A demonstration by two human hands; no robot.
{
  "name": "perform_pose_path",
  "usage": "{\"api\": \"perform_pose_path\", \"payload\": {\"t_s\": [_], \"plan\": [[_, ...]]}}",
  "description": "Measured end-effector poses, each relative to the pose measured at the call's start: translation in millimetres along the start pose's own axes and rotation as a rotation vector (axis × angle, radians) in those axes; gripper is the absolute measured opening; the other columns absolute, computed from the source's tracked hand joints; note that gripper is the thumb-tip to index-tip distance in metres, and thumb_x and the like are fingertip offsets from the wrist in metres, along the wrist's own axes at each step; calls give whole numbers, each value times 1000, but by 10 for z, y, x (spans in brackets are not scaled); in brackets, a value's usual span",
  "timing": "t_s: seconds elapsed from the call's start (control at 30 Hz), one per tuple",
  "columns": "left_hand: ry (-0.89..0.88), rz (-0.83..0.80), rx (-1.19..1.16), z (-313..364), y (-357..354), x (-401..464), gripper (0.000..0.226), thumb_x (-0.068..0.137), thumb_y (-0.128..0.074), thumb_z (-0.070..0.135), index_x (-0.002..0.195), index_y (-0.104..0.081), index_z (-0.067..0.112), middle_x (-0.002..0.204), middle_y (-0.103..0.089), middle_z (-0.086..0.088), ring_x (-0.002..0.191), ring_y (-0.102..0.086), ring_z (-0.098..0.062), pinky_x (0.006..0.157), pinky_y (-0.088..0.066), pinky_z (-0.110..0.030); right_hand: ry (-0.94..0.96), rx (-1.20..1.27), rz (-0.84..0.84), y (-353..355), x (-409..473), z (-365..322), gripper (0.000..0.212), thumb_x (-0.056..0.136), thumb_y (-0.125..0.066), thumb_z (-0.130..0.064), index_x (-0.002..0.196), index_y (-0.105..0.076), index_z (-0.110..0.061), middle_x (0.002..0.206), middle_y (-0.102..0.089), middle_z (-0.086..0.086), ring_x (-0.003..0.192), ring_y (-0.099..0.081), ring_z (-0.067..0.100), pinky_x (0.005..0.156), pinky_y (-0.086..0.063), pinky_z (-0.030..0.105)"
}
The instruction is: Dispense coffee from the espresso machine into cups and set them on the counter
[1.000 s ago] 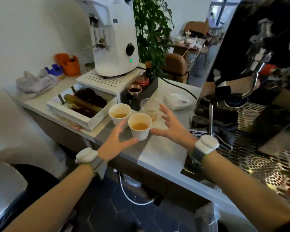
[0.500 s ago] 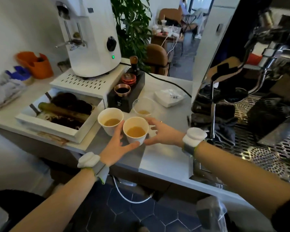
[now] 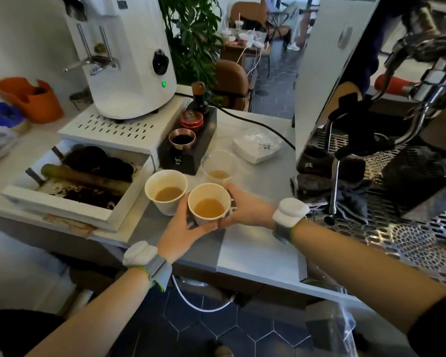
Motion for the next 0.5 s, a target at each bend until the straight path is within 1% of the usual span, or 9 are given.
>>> {"api": "perform_pose_path", "payload": {"t_s": [0.03, 0.1, 0.17, 0.23, 0.3, 0.33, 0.37, 0.43, 0.5], "plan": [[-5, 0, -2, 23, -9, -4, 90, 76, -77, 14, 145, -20, 26, 143, -42, 2, 131, -41, -11, 96, -41, -18, -6, 14, -2, 4, -10, 14, 79, 69, -83, -18, 123, -29, -39, 116, -42, -17, 107, -41, 4, 74, -33, 4], [-20, 3, 18, 84, -20, -14, 88, 77, -77, 16, 144, -22, 27, 139, -44, 6, 128, -42, -8, 88, -41, -7, -11, 45, 6, 38, -46, 25, 81, 69, -83, -13, 131, -33, -31, 118, -44, -14, 108, -43, 6, 68, -34, 2], [-43, 15, 51, 177, -22, -24, 85, 77, -77, 19, 143, -24, 26, 135, -44, 9, 124, -44, -6, 79, -42, -2, -11, 82, 20, 97, -116, 7, 85, 69, -82, -10, 136, -32, -24, 121, -45, -10, 111, -44, 9, 75, -36, 5], [-67, 28, 87, 317, -35, -41, 81, 76, -77, 20, 138, -26, 32, 129, -44, 16, 118, -45, -3, 72, -41, 1, -7, 109, 44, 169, -215, -35, 84, 70, -81, -10, 137, -31, -22, 125, -45, -6, 115, -45, 13, 85, -38, 16], [-84, 48, 104, 454, -24, -55, 78, 75, -77, 26, 131, -25, 40, 121, -43, 23, 113, -44, 0, 72, -40, 2, 6, 129, 72, 233, -297, -98, 82, 71, -81, -12, 136, -31, -23, 128, -45, -4, 117, -45, 14, 89, -38, 22], [-101, 45, 103, 543, -30, -80, 79, 72, -77, 32, 130, -24, 42, 120, -43, 25, 113, -44, -1, 79, -40, -2, 21, 139, 99, 279, -356, -133, 81, 71, -81, -13, 135, -32, -23, 129, -45, -4, 117, -45, 15, 90, -39, 23], [-118, 29, 103, 639, -46, -115, 80, 69, -75, 38, 130, -24, 43, 123, -43, 23, 115, -44, -3, 86, -41, -11, 28, 158, 126, 328, -422, -157, 80, 70, -82, -14, 134, -33, -24, 129, -46, -4, 118, -46, 15, 92, -39, 25], [-158, -16, 114, 835, -96, -199, 84, 65, -73, 46, 134, -25, 43, 130, -43, 18, 120, -44, -5, 94, -41, -27, 39, 206, 186, 423, -585, -205, 81, 69, -83, -15, 133, -36, -24, 130, -48, -3, 120, -47, 16, 97, -41, 30], [-195, -35, 115, 995, -117, -256, 84, 65, -74, 44, 135, -27, 41, 131, -44, 17, 123, -43, -7, 96, -41, -28, 50, 259, 221, 484, -703, -238, 81, 67, -84, -14, 133, -38, -24, 130, -51, -2, 121, -48, 17, 102, -41, 36]]}}
Point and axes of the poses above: each hand's wrist, its own x-axis towards the middle knuckle, its own y-axis out of the back of the hand, z = x × y, the point moved 10 cm from there along x, towards the middle knuckle
